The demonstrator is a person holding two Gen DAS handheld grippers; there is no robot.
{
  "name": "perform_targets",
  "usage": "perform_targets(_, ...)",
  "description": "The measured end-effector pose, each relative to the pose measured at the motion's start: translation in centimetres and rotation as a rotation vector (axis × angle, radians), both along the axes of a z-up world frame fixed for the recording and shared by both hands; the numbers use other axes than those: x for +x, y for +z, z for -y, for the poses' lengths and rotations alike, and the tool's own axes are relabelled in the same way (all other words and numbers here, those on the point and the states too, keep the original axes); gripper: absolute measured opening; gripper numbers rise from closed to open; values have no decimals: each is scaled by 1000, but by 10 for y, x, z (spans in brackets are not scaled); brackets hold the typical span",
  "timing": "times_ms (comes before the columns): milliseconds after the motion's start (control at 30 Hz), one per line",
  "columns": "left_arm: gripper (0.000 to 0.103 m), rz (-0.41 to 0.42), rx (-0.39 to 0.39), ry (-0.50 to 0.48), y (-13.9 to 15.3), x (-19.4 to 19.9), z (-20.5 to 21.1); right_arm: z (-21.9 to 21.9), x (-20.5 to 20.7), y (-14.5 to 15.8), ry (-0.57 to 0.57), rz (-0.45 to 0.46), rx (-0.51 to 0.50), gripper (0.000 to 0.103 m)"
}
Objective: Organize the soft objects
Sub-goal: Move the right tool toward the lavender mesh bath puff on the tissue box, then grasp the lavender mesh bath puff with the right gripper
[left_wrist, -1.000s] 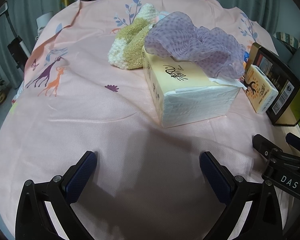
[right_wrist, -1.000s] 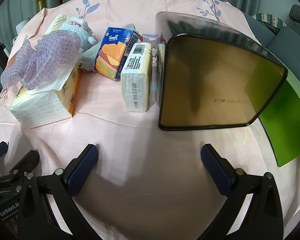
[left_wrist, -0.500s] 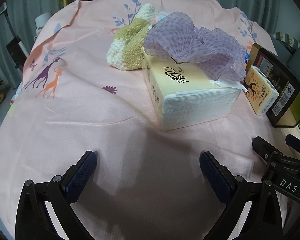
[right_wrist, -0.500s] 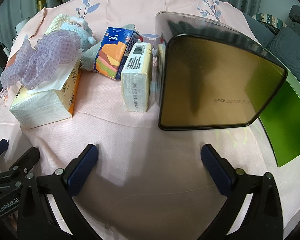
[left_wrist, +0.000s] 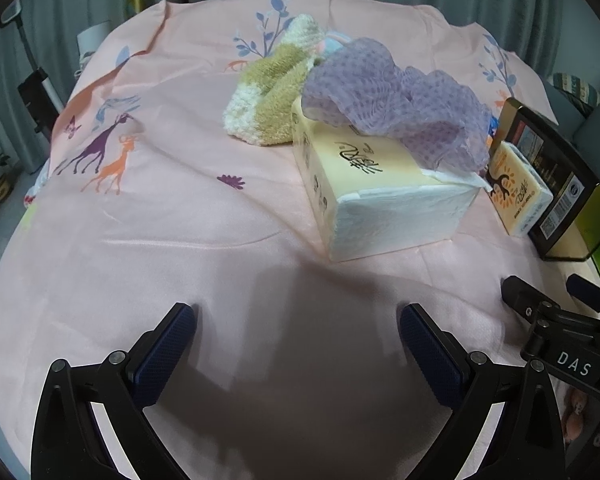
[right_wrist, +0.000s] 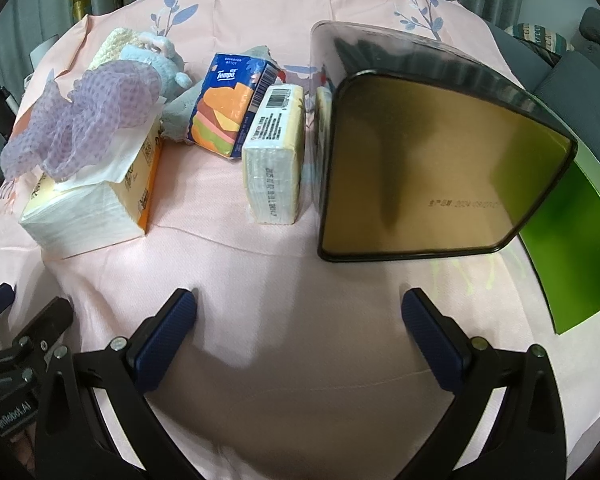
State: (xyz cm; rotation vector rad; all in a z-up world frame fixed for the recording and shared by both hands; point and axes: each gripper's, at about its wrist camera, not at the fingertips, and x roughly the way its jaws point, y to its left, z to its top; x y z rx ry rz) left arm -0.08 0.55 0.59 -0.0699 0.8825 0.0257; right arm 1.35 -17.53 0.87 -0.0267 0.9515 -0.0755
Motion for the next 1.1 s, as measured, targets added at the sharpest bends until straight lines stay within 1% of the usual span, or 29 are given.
perform_targets(133, 103, 17, -38, -5, 7, -4, -4, 5, -8, 11, 37, 8, 69, 102)
perform_targets(200, 103, 43, -80, -24, 15, -8, -6, 10, -13, 22, 40, 34, 114, 102)
perform_targets(267, 103, 89, -116, -50, 26, -14, -7, 14, -19, 36, 31, 83, 109, 102)
perform_targets(367, 103, 129, -117, -64, 37, -16, -8, 20, -27, 53, 16, 136, 107, 102)
perform_targets(467, 103, 129, -103, -78, 40, -17, -8, 22, -31, 62, 26, 168, 138, 100)
perform_targets(500, 103, 131, -106, -91, 42, -18, -8, 20, -32, 65, 25, 178, 127, 98)
perform_targets(600, 103, 149, -129, -84, 45, -20, -13, 14, -38, 68, 15, 199, 89, 92)
perform_targets(667, 103, 148, -153, -71, 45, -20, -17, 16, -41, 71, 16, 213, 101, 90)
perform_targets(767, 102, 134, -189, -28, 42, -18, -28, 17, -42, 71, 36, 225, 156, 84)
perform_targets(867, 98, 137, -209, -11, 43, -19, -33, 15, -43, 72, 24, 237, 155, 81)
perform_targets(933, 97, 143, -215, -1, 44, -19, -36, 12, -44, 72, 22, 239, 140, 68)
perform_targets(1000, 93, 146, -224, -3, 44, -20, -38, 12, -44, 72, 22, 236, 144, 63)
perform_targets(1067, 83, 145, -231, -3, 44, -20, -38, 12, -44, 71, 24, 237, 155, 62)
perform_targets(1100, 81, 142, -234, -4, 44, -20, -39, 12, -44, 71, 28, 237, 153, 60)
